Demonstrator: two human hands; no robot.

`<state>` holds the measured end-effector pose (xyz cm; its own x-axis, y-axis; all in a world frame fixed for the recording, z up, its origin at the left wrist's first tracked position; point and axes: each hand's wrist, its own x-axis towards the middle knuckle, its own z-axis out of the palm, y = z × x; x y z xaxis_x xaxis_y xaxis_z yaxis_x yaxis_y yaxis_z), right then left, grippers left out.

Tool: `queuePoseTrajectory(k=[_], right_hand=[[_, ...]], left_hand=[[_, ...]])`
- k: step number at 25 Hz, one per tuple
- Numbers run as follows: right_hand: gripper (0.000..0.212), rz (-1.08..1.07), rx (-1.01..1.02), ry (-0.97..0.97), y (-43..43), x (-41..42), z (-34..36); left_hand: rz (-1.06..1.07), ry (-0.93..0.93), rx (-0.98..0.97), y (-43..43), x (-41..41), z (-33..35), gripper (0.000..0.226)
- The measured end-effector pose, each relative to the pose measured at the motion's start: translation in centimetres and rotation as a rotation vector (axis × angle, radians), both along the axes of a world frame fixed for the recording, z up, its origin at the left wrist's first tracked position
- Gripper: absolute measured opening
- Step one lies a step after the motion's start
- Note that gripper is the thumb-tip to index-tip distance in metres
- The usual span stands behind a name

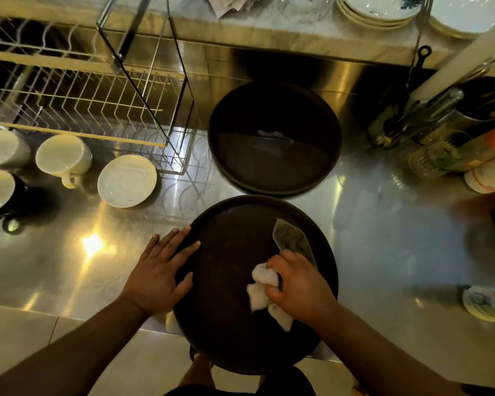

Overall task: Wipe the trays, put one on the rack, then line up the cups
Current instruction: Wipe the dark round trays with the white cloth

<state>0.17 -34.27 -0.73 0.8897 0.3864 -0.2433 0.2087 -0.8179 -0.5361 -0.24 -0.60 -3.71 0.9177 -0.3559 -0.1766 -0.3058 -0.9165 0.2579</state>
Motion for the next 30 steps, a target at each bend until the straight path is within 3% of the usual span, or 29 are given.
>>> queuePoseTrajectory(k=[6,12,18,21,25,30], right_hand=[[0.022,-0.333,0.3,0.111,0.3,1.4,2.6],[0.017,-0.597,0.361,0.008,1.0,5.7,6.7],[0.012,-0.66,0.44,-0.197,-1.4,13.7,8.9],[0.013,-0.659,0.428,-0.245,-3.0,18.4,7.9],[0.009,-0.693,0.396,-0.254,-4.7,24.1,5.2],[0.017,-0.753,0.537,-0.252,-2.8,29.7,2.7]], left_hand=[[0.04,-0.001,0.168,-2.3,2.1,2.8,0.072],[0.083,-0.098,-0.026,-5.4,10.9,4.1,0.082],[0.16,-0.138,-0.101,-9.0,21.9,3.2,0.098],[0.232,-0.051,-0.065,-9.2,25.6,1.5,0.111],[0.251,0.002,-0.005,-9.1,27.4,-0.6,0.126],[0.273,-0.019,0.007,-9.3,27.5,-1.5,0.128]])
